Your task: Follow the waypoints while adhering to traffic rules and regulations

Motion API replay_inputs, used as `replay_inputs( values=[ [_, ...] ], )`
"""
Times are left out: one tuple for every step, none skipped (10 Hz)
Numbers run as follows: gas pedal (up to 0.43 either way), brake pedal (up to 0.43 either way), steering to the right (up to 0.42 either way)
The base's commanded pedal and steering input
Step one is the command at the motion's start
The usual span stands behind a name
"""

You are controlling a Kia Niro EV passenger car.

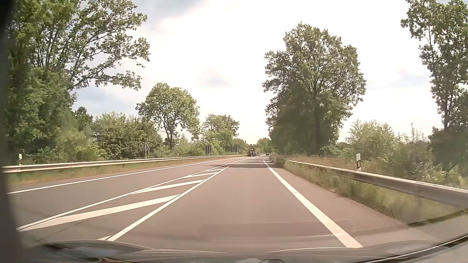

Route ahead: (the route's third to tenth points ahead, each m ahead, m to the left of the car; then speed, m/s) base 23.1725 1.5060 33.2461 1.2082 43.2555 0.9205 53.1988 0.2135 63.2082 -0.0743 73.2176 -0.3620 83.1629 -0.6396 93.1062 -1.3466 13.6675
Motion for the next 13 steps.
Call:
replay_inputs(
  values=[
    [0.169,0.000,0.002],
    [0.169,0.000,0.002],
    [0.169,0.000,0.002],
    [0.169,0.000,0.002],
    [0.169,0.000,0.001],
    [0.169,0.000,0.001],
    [0.169,0.000,0.002],
    [0.169,0.000,0.002],
    [0.169,0.000,0.002],
    [0.169,0.000,0.002],
    [0.169,0.000,0.002],
    [0.169,0.000,0.002],
    [0.169,0.000,0.002]
  ],
)
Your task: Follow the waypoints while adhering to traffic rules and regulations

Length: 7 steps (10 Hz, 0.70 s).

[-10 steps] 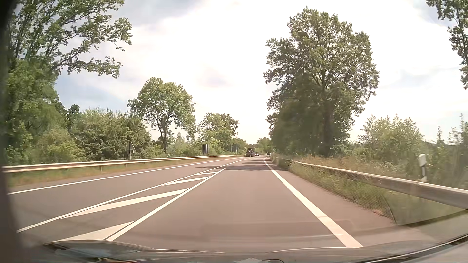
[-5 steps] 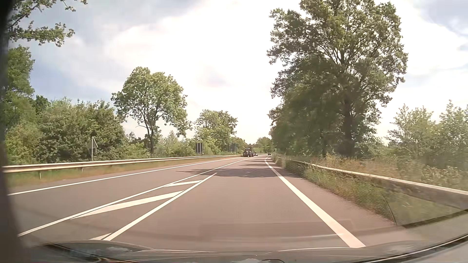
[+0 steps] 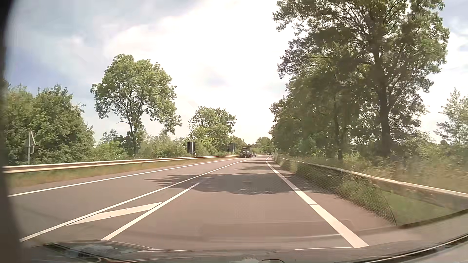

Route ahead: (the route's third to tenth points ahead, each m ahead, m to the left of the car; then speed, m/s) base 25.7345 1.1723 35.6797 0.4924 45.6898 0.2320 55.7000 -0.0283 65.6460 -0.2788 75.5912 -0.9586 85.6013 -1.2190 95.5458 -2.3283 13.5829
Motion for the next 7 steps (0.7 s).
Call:
replay_inputs(
  values=[
    [0.169,0.000,0.002],
    [0.169,0.000,0.002],
    [0.169,0.000,0.002],
    [0.169,0.000,0.003],
    [0.169,0.000,0.003],
    [0.169,0.000,0.004],
    [0.169,0.000,0.004]
  ],
)
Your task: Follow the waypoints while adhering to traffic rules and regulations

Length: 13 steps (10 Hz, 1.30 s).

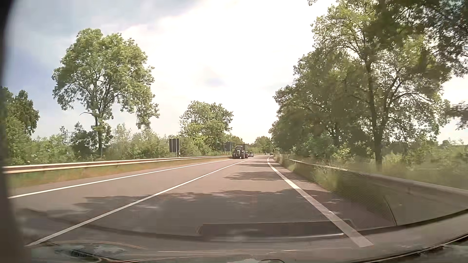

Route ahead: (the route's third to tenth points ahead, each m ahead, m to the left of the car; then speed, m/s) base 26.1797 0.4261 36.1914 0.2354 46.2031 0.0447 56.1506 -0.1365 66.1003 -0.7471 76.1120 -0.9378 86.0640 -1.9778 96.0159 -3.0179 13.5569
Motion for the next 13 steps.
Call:
replay_inputs(
  values=[
    [0.169,0.000,0.004],
    [0.169,0.000,0.004],
    [0.169,0.000,0.004],
    [0.169,0.000,0.005],
    [0.169,0.000,0.005],
    [0.169,0.000,0.005],
    [0.169,0.000,0.005],
    [0.169,0.000,0.005],
    [0.169,0.000,0.005],
    [0.169,0.000,0.005],
    [0.169,0.000,0.005],
    [0.169,0.000,0.005],
    [0.169,0.000,0.005]
  ],
)
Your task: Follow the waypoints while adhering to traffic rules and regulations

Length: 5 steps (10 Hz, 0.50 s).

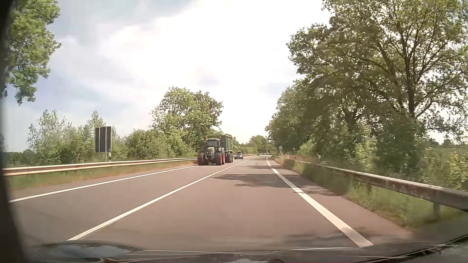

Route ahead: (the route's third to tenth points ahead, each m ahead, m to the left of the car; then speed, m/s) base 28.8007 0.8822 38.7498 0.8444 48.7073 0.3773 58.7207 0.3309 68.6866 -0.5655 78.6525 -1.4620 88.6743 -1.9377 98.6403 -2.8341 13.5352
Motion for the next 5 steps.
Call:
replay_inputs(
  values=[
    [0.169,0.000,0.005],
    [0.177,0.000,0.005],
    [0.177,0.000,0.005],
    [0.189,0.000,0.005],
    [0.189,0.000,0.005]
  ],
)
